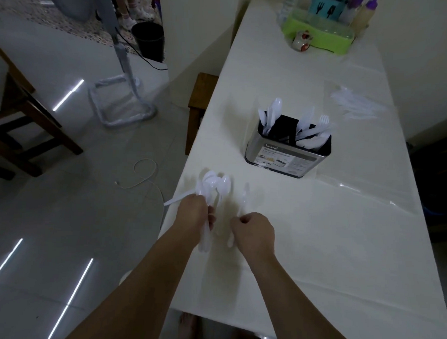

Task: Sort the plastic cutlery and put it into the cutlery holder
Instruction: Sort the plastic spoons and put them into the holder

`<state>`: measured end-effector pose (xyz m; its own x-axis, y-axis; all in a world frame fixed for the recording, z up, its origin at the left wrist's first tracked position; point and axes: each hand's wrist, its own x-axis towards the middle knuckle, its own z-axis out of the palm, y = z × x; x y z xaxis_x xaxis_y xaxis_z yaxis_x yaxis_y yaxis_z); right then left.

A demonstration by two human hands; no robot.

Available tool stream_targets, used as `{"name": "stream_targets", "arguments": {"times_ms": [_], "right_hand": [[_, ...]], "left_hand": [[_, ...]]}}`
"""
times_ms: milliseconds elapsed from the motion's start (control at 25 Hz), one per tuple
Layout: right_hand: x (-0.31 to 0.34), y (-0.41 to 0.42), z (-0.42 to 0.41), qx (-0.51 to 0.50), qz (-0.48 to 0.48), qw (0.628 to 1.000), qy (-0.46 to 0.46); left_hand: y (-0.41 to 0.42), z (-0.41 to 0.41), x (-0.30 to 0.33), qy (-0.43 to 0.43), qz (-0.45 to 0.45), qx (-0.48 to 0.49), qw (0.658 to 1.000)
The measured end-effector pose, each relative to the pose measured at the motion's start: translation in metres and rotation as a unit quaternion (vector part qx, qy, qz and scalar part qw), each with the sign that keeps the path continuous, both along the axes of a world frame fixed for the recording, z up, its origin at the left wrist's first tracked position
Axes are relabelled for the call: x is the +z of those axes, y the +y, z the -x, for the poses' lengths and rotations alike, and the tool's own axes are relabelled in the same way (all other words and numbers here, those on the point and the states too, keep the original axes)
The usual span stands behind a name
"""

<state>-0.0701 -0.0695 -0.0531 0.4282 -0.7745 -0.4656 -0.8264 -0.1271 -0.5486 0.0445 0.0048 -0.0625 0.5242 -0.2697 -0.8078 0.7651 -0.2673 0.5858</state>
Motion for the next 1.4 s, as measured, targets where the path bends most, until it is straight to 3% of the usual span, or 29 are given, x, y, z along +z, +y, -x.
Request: {"name": "stream_targets", "arguments": {"times_ms": [120, 240, 400, 600, 680, 760, 960, 1240, 1400], "right_hand": [[0.016, 0.017, -0.013, 0.091, -0.031, 0.992, -0.078], [0.014, 0.022, -0.025, 0.131, -0.042, 0.987, -0.087], [0.01, 0.022, -0.029, 0.137, -0.065, 0.986, -0.064], [0.014, 0.027, -0.036, 0.088, -0.119, 0.987, -0.066], [0.012, 0.029, -0.039, 0.088, -0.142, 0.984, -0.064], [0.006, 0.031, -0.041, 0.098, -0.116, 0.987, -0.059], [-0.014, 0.023, -0.034, 0.04, 0.086, 0.994, 0.053], [-0.019, 0.017, -0.048, 0.069, 0.067, 0.992, 0.085], [-0.012, 0.01, -0.042, 0.026, 0.004, 0.999, 0.027]], "left_hand": [[0.004, 0.0, 0.002, -0.042, 0.031, -0.026, 0.998], [0.011, -0.003, 0.001, -0.093, 0.022, -0.056, 0.994], [0.021, -0.003, 0.006, -0.093, 0.041, -0.06, 0.993], [0.029, 0.001, 0.013, -0.032, 0.097, -0.027, 0.994], [0.032, 0.0, 0.006, -0.066, 0.093, -0.031, 0.993], [0.034, -0.005, 0.0, -0.099, 0.07, -0.036, 0.992], [0.037, -0.018, 0.003, -0.095, 0.047, 0.017, 0.994], [0.033, -0.014, 0.003, -0.087, 0.042, -0.02, 0.995], [0.033, -0.014, 0.007, -0.076, 0.045, -0.009, 0.996]]}}
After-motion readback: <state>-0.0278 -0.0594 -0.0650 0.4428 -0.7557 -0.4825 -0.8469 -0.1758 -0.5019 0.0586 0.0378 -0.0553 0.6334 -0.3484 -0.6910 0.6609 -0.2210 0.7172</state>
